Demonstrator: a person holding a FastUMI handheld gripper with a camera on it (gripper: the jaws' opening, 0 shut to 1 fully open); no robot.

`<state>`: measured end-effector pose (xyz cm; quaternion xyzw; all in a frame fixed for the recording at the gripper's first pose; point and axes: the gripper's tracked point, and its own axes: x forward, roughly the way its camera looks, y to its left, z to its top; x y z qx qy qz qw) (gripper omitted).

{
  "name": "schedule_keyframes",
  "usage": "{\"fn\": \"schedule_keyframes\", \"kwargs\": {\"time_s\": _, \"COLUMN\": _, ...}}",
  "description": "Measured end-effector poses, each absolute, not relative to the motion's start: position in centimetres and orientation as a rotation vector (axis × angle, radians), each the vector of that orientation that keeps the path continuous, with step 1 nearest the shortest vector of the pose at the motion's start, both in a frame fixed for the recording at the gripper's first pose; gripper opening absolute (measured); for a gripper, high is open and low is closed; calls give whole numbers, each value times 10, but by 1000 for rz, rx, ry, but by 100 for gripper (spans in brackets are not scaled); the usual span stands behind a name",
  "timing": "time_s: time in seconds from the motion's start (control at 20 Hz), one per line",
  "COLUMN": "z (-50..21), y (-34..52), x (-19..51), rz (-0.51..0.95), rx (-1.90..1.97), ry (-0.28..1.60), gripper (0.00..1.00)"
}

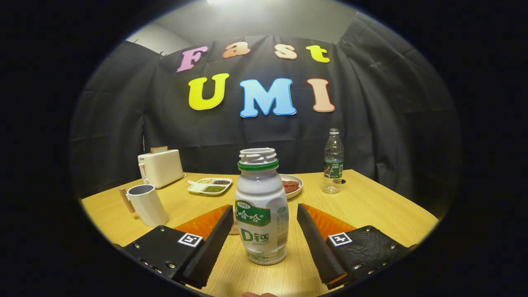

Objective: Take the bottle from table, then pour the juice into the cup, finally place the bottle on the coaster

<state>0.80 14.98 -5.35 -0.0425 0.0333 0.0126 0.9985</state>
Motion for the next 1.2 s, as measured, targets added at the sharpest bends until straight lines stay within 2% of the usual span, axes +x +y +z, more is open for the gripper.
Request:
{"fn": "schedule_keyframes", "kwargs": {"time_s": 0.3, "z": -65, "y": 148, "x": 24, "rz": -23, "rx": -96, "ry": 89, "gripper": 94}}
{"fn": "schedule_keyframes", "kwargs": {"time_s": 0.45, "z": -67, "y": 149, "x": 30, "rz": -41, "rx": -122, "ry": 107, "gripper": 73}}
{"fn": "schedule_keyframes", "kwargs": {"time_s": 1.2, "z": -20, "y": 176, "x": 34, "rz": -58, "rx": -416, "ry": 90, "gripper": 71}}
